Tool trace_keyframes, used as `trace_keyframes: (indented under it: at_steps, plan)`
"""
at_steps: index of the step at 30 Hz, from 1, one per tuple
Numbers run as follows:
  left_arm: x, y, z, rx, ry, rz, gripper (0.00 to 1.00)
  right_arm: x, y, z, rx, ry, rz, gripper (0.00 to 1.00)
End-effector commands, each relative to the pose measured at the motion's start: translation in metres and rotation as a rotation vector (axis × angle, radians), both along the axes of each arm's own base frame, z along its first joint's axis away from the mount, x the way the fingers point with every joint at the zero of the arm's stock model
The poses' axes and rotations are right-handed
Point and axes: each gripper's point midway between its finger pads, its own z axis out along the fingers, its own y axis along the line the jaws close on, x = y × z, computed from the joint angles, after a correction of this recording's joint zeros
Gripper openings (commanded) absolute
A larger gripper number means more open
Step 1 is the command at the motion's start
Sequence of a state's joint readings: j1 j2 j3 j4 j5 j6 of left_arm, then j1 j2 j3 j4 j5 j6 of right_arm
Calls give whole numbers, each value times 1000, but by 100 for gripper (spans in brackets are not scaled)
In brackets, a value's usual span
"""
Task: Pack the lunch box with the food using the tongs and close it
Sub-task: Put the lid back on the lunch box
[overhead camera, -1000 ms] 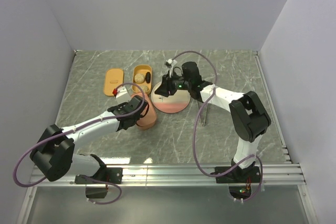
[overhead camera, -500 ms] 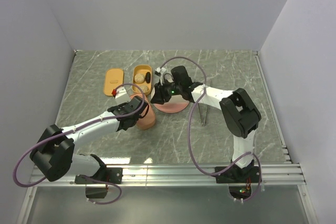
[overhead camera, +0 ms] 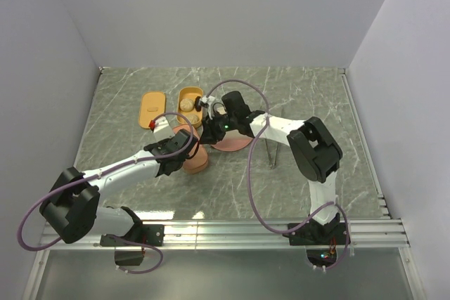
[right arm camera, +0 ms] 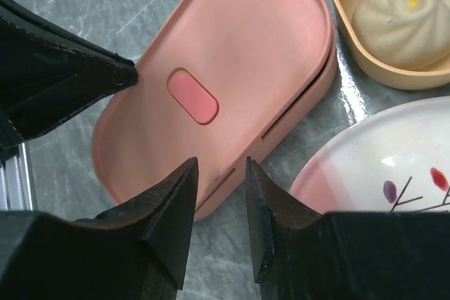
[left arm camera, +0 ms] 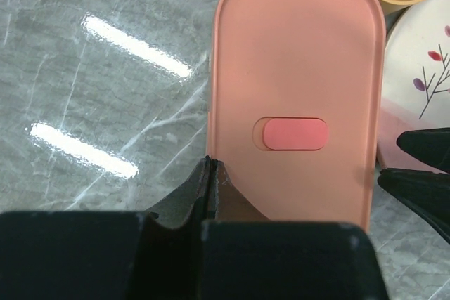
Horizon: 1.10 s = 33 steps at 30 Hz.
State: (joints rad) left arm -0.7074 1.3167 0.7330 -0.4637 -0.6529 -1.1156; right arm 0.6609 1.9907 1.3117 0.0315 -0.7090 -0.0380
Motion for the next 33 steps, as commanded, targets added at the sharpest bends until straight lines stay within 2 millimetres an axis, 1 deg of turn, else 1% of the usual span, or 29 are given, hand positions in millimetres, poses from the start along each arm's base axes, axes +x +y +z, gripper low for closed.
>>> trace_keyframes:
  at_steps: [1, 8, 17, 20, 24, 27, 31, 33]
  plan:
    - [4, -4, 3, -18, -32, -2, 0, 3, 11, 14, 24, -43, 36, 41]
    - [3, -8, 1, -36, -30, -19, 0, 1, 14, 14, 19, -46, 46, 41]
    - [0, -10, 6, -63, -38, -35, 0, 0, 17, 12, 17, -44, 51, 41]
    - [0, -10, 11, -66, -54, -37, 0, -1, 18, 13, 18, -44, 52, 41]
    - [-1, -11, 15, -66, -69, -40, 6, -1, 17, 13, 17, -45, 50, 41]
    - [-1, -13, 17, -61, -75, -44, 14, -1, 18, 12, 16, -45, 53, 41]
    - [-2, -11, 17, -43, -68, -35, 19, -1, 18, 13, 18, -47, 54, 41]
    - [-2, -10, 16, -34, -64, -32, 19, -1, 18, 13, 18, -47, 54, 41]
